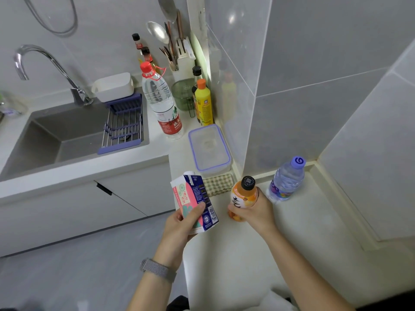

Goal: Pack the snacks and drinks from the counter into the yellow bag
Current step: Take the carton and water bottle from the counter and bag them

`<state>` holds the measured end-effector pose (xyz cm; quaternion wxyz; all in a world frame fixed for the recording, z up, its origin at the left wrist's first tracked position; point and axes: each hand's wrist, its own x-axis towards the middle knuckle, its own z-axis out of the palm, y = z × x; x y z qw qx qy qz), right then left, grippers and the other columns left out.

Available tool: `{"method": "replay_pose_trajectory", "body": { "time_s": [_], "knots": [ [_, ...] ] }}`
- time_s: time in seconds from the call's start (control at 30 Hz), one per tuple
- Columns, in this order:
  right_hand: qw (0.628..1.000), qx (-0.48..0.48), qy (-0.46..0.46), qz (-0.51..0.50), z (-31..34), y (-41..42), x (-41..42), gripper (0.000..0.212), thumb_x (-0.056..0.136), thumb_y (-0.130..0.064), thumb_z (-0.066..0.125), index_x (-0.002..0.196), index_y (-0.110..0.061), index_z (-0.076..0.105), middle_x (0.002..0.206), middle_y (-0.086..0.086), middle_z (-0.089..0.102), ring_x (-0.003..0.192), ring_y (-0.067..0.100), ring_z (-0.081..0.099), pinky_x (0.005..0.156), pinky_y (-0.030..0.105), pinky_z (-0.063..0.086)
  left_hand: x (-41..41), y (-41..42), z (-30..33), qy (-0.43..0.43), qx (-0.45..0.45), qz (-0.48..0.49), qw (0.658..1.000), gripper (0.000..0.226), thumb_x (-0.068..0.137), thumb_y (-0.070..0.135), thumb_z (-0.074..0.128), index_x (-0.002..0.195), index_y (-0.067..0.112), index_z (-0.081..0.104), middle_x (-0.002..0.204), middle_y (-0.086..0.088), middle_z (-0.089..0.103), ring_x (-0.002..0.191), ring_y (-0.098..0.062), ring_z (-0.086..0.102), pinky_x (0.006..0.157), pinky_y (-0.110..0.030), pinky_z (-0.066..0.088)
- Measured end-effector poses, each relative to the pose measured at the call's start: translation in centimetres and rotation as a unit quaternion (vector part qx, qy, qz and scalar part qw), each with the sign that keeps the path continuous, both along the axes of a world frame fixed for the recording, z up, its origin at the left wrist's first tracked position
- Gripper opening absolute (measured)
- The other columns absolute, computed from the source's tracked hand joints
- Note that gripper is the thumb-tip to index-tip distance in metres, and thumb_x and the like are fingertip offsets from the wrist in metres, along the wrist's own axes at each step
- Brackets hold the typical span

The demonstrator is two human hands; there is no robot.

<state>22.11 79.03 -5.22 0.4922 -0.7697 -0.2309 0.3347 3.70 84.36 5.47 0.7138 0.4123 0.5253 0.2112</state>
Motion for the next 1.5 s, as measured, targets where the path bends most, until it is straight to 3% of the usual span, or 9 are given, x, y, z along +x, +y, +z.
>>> {"method": "replay_pose_trajectory", "body": {
  "time_s": [0.13, 0.27, 0.53, 0.73, 0.97, 1.03, 1.2, 1.3, 1.5],
  "knots": [
    [0.997, -0.025, 0.062, -0.049, -0.5, -1.7, -0.6, 0.056, 0.040, -0.037, 0.087, 0.091, -0.021, 0.067, 0.085, -0.007, 0.074, 0.081, 0.009, 0.070, 0.081, 0.035, 0.057, -0.2, -0.2, -0.2, 0.002, 0.001, -0.017, 1.000, 0.031, 0.075, 0.029, 0.068, 0.101, 0.011, 0.067, 0.096, -0.009, 0.074, 0.082, -0.018, 0.069, 0.087, -0.036, 0.054],
    [0.991, -0.030, 0.086, -0.102, 0.1, -4.2, -1.7, 0.056, 0.038, -0.043, 0.085, 0.087, -0.023, 0.068, 0.083, -0.008, 0.074, 0.082, 0.009, 0.070, 0.083, 0.037, 0.057, -0.4, -0.5, -0.4, 0.007, -0.003, -0.039, 0.999, 0.044, 0.066, 0.036, 0.070, 0.101, 0.012, 0.067, 0.094, -0.008, 0.074, 0.081, -0.018, 0.069, 0.085, -0.035, 0.054],
    [0.976, 0.007, 0.117, -0.183, 2.7, -9.0, -2.8, 0.053, 0.044, -0.048, 0.082, 0.086, -0.019, 0.071, 0.081, -0.007, 0.075, 0.082, 0.012, 0.071, 0.080, 0.036, 0.057, 0.3, -1.8, -0.8, 0.015, -0.009, -0.118, 0.993, 0.028, 0.080, 0.028, 0.066, 0.104, 0.012, 0.066, 0.095, -0.007, 0.074, 0.083, -0.017, 0.069, 0.081, -0.031, 0.055],
    [0.952, 0.061, 0.127, -0.271, 4.4, -13.4, -3.4, 0.031, 0.067, -0.027, 0.084, 0.094, -0.019, 0.069, 0.089, -0.003, 0.075, 0.088, 0.013, 0.070, 0.078, 0.032, 0.055, 1.4, -3.2, -0.8, 0.009, -0.003, -0.191, 0.981, 0.027, 0.080, 0.028, 0.066, 0.102, 0.013, 0.067, 0.093, -0.005, 0.075, 0.080, -0.014, 0.070, 0.077, -0.028, 0.055],
    [0.933, 0.090, 0.103, -0.332, 6.7, -16.8, -5.6, 0.045, 0.060, -0.034, 0.084, 0.099, -0.021, 0.069, 0.092, -0.004, 0.075, 0.088, 0.011, 0.070, 0.077, 0.030, 0.054, 1.2, -4.4, -0.4, -0.006, 0.009, -0.275, 0.961, 0.028, 0.081, 0.029, 0.065, 0.104, 0.013, 0.067, 0.096, -0.006, 0.074, 0.083, -0.014, 0.070, 0.073, -0.025, 0.054],
    [0.927, 0.101, 0.098, -0.349, 7.2, -17.5, -6.8, 0.039, 0.065, -0.028, 0.084, 0.101, -0.021, 0.068, 0.092, -0.005, 0.075, 0.088, 0.010, 0.069, 0.075, 0.028, 0.053, 1.0, -4.6, -0.3, -0.009, 0.014, -0.298, 0.954, 0.029, 0.081, 0.029, 0.065, 0.106, 0.013, 0.066, 0.097, -0.005, 0.074, 0.084, -0.015, 0.070, 0.075, -0.026, 0.054],
    [0.903, 0.118, 0.091, -0.402, 7.8, -19.6, -10.1, 0.029, 0.071, -0.021, 0.081, 0.097, -0.023, 0.068, 0.088, -0.007, 0.074, 0.083, 0.006, 0.070, 0.067, 0.020, 0.052, 0.4, -5.4, -0.1, -0.015, 0.023, -0.357, 0.934, 0.030, 0.081, 0.029, 0.065, 0.107, 0.013, 0.065, 0.097, -0.005, 0.074, 0.085, -0.016, 0.070, 0.075, -0.027, 0.054],
    [0.885, 0.113, 0.082, -0.443, 7.7, -21.3, -12.4, 0.029, 0.070, -0.023, 0.081, 0.095, -0.025, 0.068, 0.088, -0.007, 0.074, 0.085, 0.007, 0.070, 0.071, 0.026, 0.054, -0.2, -6.4, -0.4, -0.015, 0.019, -0.394, 0.919, 0.030, 0.080, 0.030, 0.065, 0.106, 0.014, 0.064, 0.097, -0.005, 0.074, 0.083, -0.015, 0.070, 0.071, -0.025, 0.055],
    [0.822, 0.101, 0.077, -0.555, 6.8, -25.6, -18.0, 0.031, 0.072, -0.026, 0.078, 0.098, -0.027, 0.060, 0.094, -0.004, 0.069, 0.091, 0.017, 0.065, 0.077, 0.034, 0.053, -1.2, -9.9, -1.4, -0.018, 0.004, -0.483, 0.875, 0.029, 0.080, 0.029, 0.065, 0.104, 0.014, 0.064, 0.093, -0.004, 0.075, 0.085, -0.017, 0.070, 0.079, -0.031, 0.055]
  ]
}}
